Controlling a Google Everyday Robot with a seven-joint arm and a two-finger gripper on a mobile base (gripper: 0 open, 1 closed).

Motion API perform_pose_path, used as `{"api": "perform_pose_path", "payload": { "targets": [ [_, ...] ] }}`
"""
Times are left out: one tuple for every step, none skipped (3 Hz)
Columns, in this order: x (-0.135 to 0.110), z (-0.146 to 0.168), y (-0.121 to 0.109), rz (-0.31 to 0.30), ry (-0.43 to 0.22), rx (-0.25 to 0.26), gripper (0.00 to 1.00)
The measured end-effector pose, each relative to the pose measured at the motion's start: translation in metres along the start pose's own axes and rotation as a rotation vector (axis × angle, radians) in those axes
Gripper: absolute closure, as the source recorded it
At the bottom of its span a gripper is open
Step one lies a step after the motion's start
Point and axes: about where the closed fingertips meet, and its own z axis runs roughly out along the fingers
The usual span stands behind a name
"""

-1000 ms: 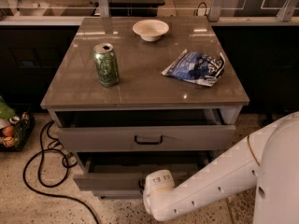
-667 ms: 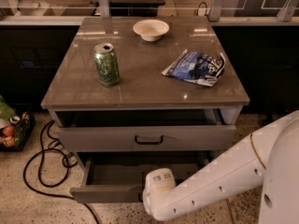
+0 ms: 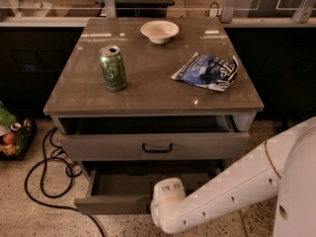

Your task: Open middle drawer

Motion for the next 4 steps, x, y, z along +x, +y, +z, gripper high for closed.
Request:
{"api": "perform_pose_path", "payload": {
  "targets": [
    [0.0, 0.0, 0.0, 0.0, 0.0, 0.0, 1.0],
    [0.0, -0.0001, 0.0, 0.0, 0.0, 0.0, 1.0],
    [0.0, 0.0002, 0.0005, 0.0, 0.0, -0.001, 0.84],
    [0.0, 0.0002, 0.0005, 0.0, 0.0, -0.001, 0.85]
  ]
}}
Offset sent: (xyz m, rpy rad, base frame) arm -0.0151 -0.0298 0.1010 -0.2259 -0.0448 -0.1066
